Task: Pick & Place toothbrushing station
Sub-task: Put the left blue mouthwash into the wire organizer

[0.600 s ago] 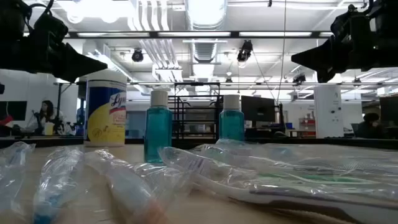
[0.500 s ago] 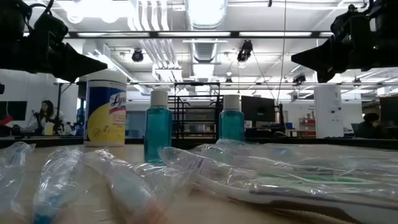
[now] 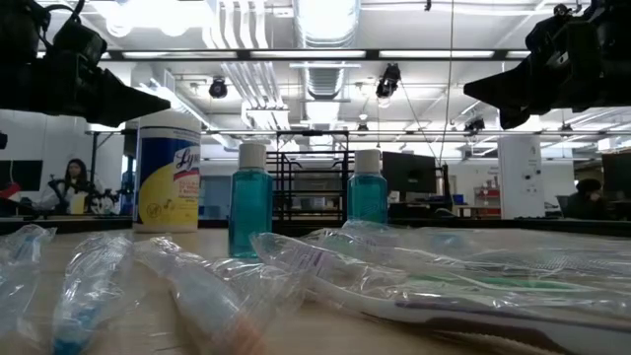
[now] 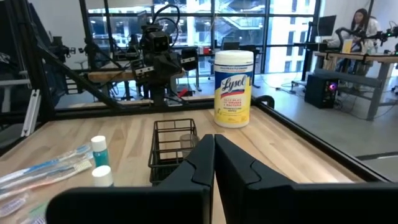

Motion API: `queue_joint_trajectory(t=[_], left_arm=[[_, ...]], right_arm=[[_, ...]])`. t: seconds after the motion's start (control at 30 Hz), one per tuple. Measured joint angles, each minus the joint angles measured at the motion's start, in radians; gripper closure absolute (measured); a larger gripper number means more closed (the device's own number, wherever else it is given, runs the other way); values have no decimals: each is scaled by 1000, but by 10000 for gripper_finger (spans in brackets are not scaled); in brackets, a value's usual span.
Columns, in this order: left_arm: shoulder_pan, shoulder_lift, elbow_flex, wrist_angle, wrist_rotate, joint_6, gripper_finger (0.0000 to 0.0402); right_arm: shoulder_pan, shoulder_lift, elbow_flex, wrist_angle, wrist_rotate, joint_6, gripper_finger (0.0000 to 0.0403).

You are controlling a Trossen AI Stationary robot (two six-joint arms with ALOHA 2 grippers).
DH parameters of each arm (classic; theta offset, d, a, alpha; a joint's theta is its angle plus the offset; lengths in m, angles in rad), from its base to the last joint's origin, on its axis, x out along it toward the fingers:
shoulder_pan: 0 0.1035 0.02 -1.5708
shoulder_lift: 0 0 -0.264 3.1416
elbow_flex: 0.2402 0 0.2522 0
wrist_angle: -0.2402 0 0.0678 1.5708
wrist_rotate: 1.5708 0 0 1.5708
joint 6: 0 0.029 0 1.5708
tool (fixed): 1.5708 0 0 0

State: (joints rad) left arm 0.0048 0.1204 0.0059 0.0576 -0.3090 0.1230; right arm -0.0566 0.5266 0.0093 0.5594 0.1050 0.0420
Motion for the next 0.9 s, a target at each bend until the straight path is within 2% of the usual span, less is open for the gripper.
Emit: queue_joint_trajectory(t=[0.63,0.9], left_arm=[[0,0,6,12,-3,5,395],[0,63,163,-48,3,-7,399]], right_arm=[[0,1,0,-12,0,-25,394],[0,1,0,-24,0,-22,394]])
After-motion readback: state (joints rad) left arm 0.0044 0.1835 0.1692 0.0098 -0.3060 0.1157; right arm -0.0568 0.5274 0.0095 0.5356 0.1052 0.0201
